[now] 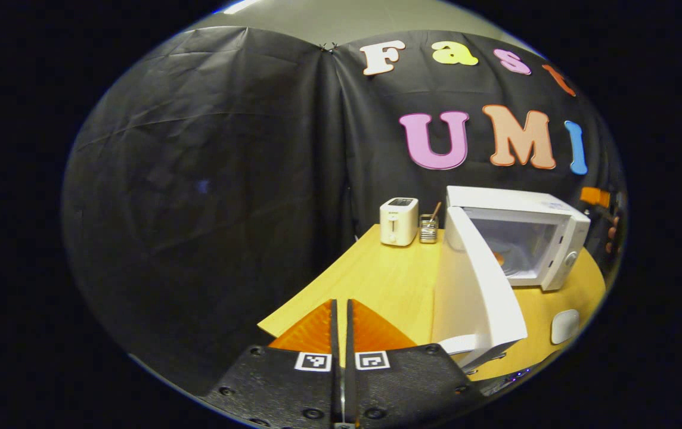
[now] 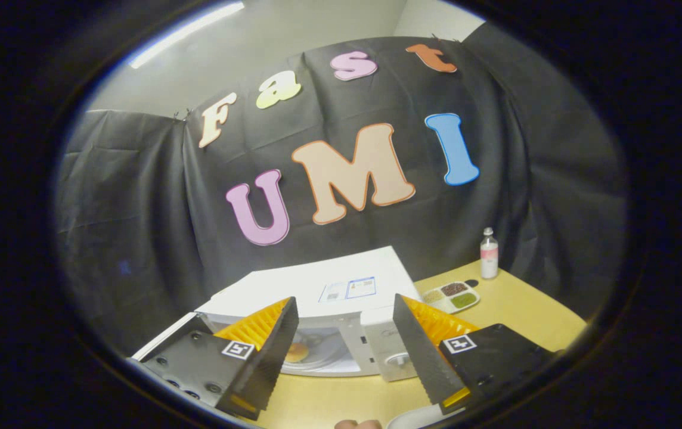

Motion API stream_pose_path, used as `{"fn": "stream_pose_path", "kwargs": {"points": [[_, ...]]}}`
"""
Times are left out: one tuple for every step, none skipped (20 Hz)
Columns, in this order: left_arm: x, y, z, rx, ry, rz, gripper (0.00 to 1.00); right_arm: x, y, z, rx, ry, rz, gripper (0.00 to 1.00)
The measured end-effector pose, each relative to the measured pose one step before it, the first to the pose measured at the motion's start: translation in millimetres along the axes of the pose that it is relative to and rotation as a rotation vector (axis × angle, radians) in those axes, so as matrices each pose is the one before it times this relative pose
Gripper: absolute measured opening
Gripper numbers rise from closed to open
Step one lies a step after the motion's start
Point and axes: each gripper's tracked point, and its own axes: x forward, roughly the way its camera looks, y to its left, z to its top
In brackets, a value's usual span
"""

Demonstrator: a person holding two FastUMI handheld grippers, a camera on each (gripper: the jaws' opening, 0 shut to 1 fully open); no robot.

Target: Open the microwave oven with the left hand, put the food in, and close the microwave oven.

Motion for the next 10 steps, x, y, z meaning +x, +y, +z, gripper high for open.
{"fn": "stream_pose_path", "kwargs": {"points": [[0.11,-7.65,-5.25,-0.01031,0.00843,-0.01411,0.0,-3.62,-3.92,9.69,-0.01391,-0.01635,-0.00077,0.89],[-0.55,-11.79,-4.73,-0.01964,0.00395,-0.03285,0.0,-2.59,-3.8,7.5,-0.01301,-0.00886,-0.00051,0.89],[0.43,-10.85,-3.72,-0.00872,0.00967,-0.02121,0.0,-2.28,-2.96,5.47,-0.01477,-0.00415,0.00117,0.89],[2.41,-7.24,-7.06,0.00335,0.00619,-0.01316,0.0,-2.54,-2.92,4.93,-0.01135,-0.00438,0.00051,0.89],[2.84,-4.97,-4.96,0.0114,0.00561,-0.00488,0.0,-2.0,-2.14,6.74,-0.0083,-0.00746,0.00182,0.89],[3.33,-3.45,-5.84,0.00941,0.00985,-0.00265,0.0,-1.84,-2.34,6.59,-0.00773,-0.00784,0.00098,0.89],[0.92,-3.33,-7.82,-0.00043,0.01731,-0.00356,0.0,-0.98,-1.04,7.23,-0.00913,-0.00766,0.00226,0.89],[1.27,-6.09,-3.88,-0.0017,0.01447,-0.00955,0.0,-1.56,-0.93,6.2,-0.0155,-0.01044,0.00151,0.89],[0.95,-5.68,-2.53,0.0059,0.00538,-0.00396,0.0,-0.95,-0.68,7.59,-0.01883,-0.01135,0.00518,0.89],[4.3,0.19,-0.22,0.02009,-0.00737,0.01025,0.0,-1.12,0.19,6.43,-0.02003,-0.01158,0.00762,0.98]]}}
